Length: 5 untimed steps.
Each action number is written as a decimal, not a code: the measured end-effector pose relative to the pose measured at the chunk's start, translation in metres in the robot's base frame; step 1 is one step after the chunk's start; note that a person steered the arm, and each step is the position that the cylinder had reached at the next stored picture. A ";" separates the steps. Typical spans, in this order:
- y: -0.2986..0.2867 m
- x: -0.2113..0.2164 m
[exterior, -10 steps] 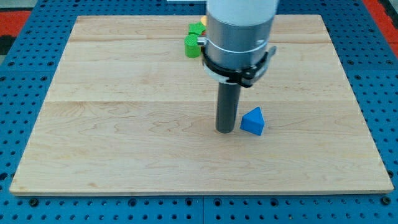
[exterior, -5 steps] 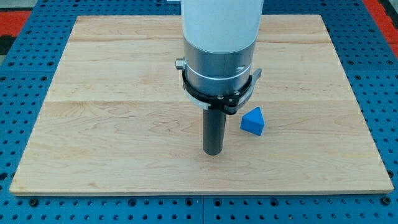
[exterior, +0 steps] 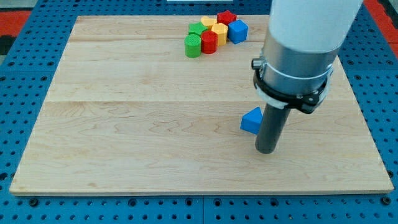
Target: Push the blue triangle towards the center left
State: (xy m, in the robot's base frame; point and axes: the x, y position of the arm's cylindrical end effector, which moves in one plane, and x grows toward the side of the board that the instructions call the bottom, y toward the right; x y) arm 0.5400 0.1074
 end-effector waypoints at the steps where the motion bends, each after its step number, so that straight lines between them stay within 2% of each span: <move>1: 0.008 -0.009; 3: 0.005 -0.063; 5: -0.003 -0.074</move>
State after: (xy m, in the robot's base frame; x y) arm 0.4660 0.1045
